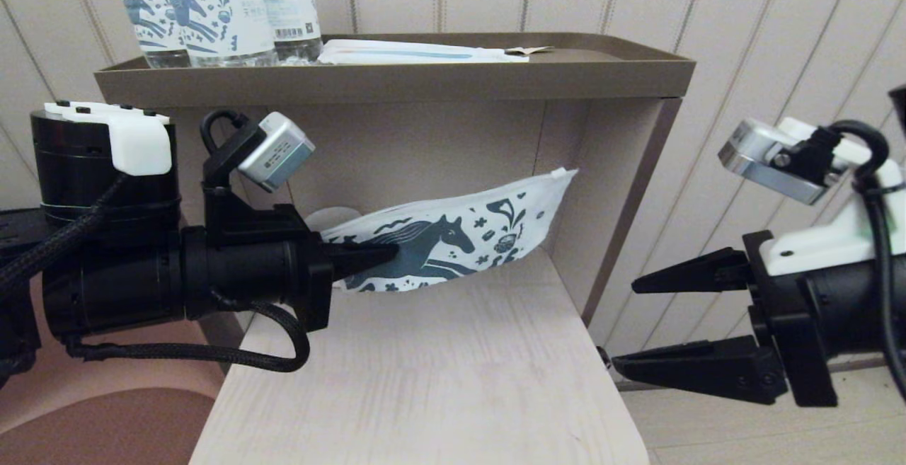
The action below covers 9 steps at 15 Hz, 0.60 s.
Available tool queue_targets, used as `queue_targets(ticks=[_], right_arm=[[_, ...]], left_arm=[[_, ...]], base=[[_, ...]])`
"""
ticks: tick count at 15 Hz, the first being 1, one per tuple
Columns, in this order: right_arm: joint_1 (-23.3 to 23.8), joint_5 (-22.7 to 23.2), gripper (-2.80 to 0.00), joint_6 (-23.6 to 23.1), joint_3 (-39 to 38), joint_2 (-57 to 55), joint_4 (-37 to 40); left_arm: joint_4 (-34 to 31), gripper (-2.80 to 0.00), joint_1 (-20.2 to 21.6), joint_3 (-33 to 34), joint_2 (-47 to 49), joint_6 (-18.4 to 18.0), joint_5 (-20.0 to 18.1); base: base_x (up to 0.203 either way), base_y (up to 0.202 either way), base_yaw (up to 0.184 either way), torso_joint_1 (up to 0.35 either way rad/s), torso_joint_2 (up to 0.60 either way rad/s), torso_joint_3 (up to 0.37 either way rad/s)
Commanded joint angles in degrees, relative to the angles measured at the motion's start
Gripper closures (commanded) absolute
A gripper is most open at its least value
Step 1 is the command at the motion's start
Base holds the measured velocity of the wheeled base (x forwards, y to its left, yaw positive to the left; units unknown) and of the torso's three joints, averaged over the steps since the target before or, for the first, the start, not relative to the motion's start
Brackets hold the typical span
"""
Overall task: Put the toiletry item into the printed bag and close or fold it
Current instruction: Hand it to the other hand
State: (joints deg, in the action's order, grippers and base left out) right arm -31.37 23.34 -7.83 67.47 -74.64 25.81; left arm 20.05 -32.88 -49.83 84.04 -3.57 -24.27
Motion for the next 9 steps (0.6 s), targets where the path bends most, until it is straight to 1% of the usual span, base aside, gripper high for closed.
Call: queue_targets(ticks=[1, 3, 4, 6, 9], right_arm=[[-0.04, 0.15, -2.80, -0.07, -1.38, 0.17, -0.53], [-0.09, 0.04, -2.80, 0.00, -3.44, -0.28, -4.97], [-0.02, 0.11, -2.80, -0.23, -4.18, -0.40, -6.01], [-0.09, 0.12, -2.80, -0.02, -3.57, -0.24, -5.52], [0.35, -0.24, -2.80, -0.24, -4.61, 0.20, -6.12]], left_arm=[[0.13, 0.00, 0.01, 0.52, -0.22, -0.09, -0.16], [0.03, 0.00, -0.06, 0.79, -0.11, -0.12, -0.33], [-0.03, 0.00, -0.08, 1.27, -0.33, -0.12, -0.87], [-0.43, 0.00, -0.08, 1.53, -1.71, -0.12, -2.75], [-0.45, 0.00, -0.08, 1.75, -2.93, -0.12, -3.06]], base=[[0.000, 0.000, 0.000, 0.000, 0.00, 0.000], [0.000, 0.000, 0.000, 0.000, 0.00, 0.000], [0.000, 0.000, 0.000, 0.000, 0.00, 0.000], [0.000, 0.000, 0.000, 0.000, 0.00, 0.000], [0.000, 0.000, 0.000, 0.000, 0.00, 0.000]])
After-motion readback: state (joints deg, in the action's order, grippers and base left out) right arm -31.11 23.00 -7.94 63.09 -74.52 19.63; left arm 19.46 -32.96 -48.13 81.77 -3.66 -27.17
